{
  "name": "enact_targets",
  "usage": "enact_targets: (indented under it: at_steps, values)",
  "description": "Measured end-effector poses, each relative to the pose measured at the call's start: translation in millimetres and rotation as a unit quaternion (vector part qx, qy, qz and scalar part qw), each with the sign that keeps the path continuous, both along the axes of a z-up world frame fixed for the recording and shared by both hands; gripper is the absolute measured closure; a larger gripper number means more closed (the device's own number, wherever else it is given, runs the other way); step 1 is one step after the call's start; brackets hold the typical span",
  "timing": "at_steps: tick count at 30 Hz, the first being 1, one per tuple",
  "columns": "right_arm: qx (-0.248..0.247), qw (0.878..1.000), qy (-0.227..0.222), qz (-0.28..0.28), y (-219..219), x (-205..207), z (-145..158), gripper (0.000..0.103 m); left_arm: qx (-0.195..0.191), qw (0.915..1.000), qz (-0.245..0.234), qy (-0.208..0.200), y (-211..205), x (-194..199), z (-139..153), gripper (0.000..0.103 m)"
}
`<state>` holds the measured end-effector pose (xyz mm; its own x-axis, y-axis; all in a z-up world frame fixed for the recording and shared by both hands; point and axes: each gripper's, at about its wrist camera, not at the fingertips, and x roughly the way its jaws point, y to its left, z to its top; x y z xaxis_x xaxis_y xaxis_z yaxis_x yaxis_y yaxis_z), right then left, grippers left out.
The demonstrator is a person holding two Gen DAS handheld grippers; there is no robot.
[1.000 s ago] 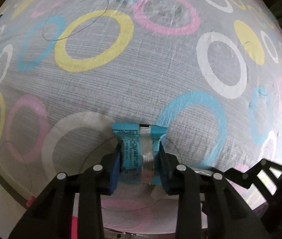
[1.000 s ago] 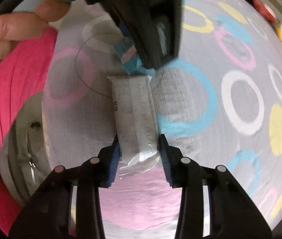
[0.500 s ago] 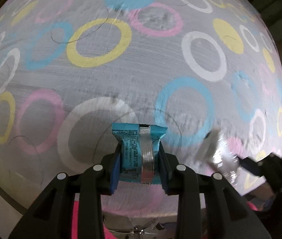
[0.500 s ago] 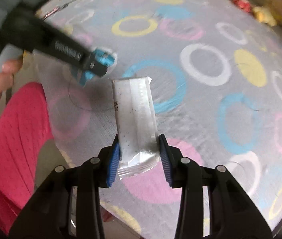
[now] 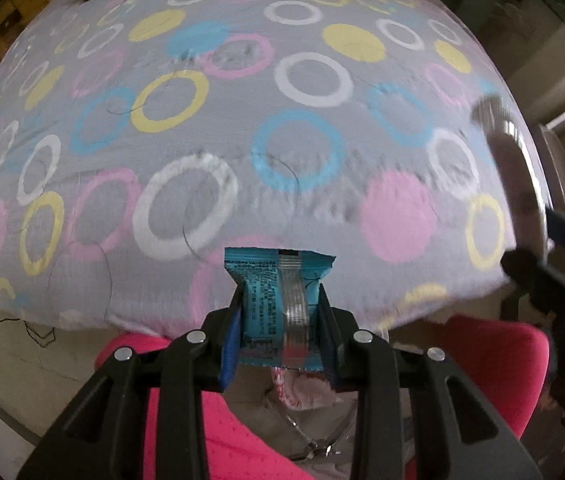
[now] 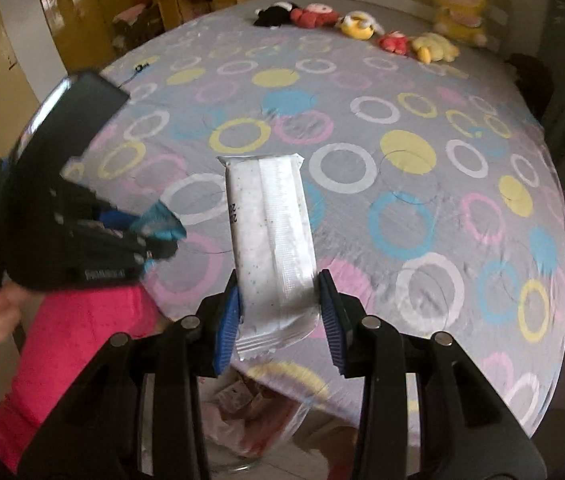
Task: Collect trash
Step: 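Carry the blue packet and clear sachet down over the white plastic bag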
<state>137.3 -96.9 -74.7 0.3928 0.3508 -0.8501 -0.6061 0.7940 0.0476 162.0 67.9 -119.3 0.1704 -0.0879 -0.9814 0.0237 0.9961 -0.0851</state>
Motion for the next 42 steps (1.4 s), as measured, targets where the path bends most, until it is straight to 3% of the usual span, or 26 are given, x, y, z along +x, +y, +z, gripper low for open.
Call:
enact_targets:
  at_steps: [6, 13, 30, 42]
  values:
    - [0.006, 1.000, -0.014, -0.019, -10.6, -43.4, 14.3, 0.066, -0.005, 0.9995, -0.028, -0.013, -14.6, -43.9, 10.0, 0.071]
    - [0.013, 0.999, -0.009, -0.040, -21.0, -80.9, 8.4, 0.066, -0.003, 0.9989, -0.044, -0.017, -24.8, -82.3, 8.1, 0.071]
    - [0.022, 0.996, 0.027, -0.084, -37.4, -147.6, -32.1, 0.066, -0.002, 0.9963, -0.086, 0.007, -53.7, -137.3, -39.8, 0.071]
    - [0.015, 0.991, 0.073, -0.112, -51.1, -158.0, -81.4, 0.066, -0.004, 0.9954, -0.084, 0.046, -65.3, -144.7, -88.1, 0.071]
